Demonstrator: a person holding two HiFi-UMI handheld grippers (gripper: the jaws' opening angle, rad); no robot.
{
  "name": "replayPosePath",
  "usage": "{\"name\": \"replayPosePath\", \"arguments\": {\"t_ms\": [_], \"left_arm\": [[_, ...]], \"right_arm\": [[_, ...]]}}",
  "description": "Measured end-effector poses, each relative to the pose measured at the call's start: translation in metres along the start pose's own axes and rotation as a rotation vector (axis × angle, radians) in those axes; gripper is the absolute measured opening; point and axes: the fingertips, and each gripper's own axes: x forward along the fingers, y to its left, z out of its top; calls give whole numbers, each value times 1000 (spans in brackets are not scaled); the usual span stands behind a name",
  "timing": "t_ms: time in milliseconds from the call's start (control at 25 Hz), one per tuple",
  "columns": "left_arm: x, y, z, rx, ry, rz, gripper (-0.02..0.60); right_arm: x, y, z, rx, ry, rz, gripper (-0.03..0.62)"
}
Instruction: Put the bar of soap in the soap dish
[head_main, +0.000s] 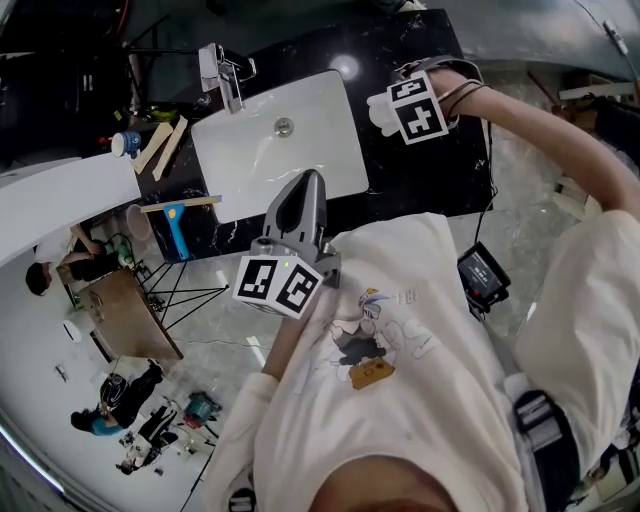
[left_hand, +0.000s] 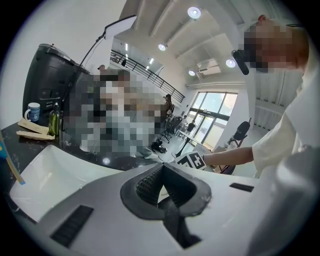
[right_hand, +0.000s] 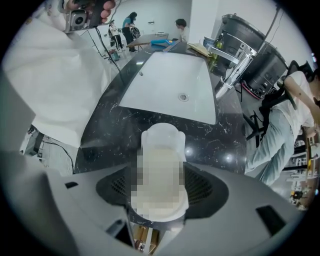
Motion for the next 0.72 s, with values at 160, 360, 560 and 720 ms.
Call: {"name": "replayPosePath", "arguments": {"t_ms": [160, 360, 560, 720], "left_arm": [[-4, -4, 0, 17, -4, -5, 6], [-7, -7, -1, 7, -11, -5, 6], [-3, -11, -4, 12, -4, -18, 6], [4, -18, -11, 15, 26, -41, 6]], "right_arm": [[-8, -4, -5, 46, -19, -24, 339], [-39, -1, -1, 173, -176, -81, 341], [-88, -10, -13, 477, -458, -281, 339], [-97, 4, -48, 676, -530, -477, 331]]}}
